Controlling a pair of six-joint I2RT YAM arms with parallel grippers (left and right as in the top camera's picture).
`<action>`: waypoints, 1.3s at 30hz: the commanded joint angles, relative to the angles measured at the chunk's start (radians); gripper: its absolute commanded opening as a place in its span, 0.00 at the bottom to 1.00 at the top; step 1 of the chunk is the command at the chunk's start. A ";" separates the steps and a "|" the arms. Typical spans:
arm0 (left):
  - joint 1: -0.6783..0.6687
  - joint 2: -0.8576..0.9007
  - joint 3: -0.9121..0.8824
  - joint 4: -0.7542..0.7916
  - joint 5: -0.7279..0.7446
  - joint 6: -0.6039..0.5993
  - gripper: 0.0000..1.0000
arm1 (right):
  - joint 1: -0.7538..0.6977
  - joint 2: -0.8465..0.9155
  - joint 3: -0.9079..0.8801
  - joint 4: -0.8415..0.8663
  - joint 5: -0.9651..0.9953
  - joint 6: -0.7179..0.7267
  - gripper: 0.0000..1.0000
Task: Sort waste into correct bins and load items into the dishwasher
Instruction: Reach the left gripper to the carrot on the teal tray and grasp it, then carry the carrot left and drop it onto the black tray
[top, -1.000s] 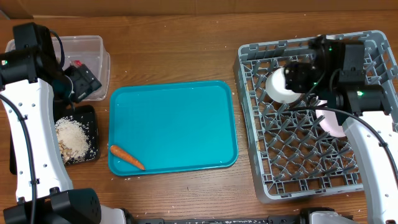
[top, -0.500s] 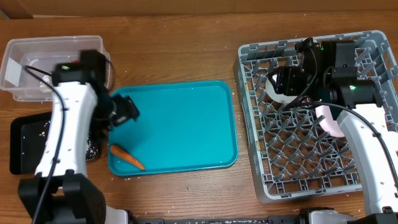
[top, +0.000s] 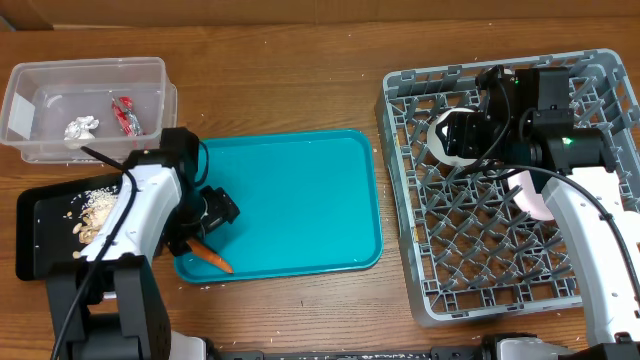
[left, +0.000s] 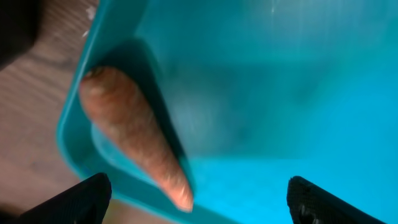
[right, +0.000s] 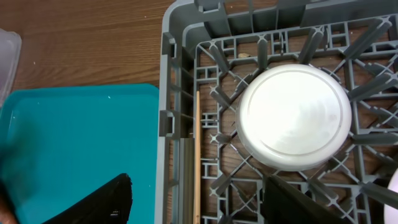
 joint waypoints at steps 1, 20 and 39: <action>0.005 0.003 -0.058 0.045 -0.039 -0.040 0.92 | 0.003 -0.003 0.027 -0.001 0.011 -0.006 0.70; 0.005 0.003 -0.190 0.239 -0.117 -0.096 0.52 | 0.003 -0.003 0.027 -0.013 0.037 -0.006 0.70; 0.094 -0.019 0.118 0.085 -0.140 -0.014 0.04 | 0.003 -0.003 0.027 -0.031 0.063 -0.006 0.70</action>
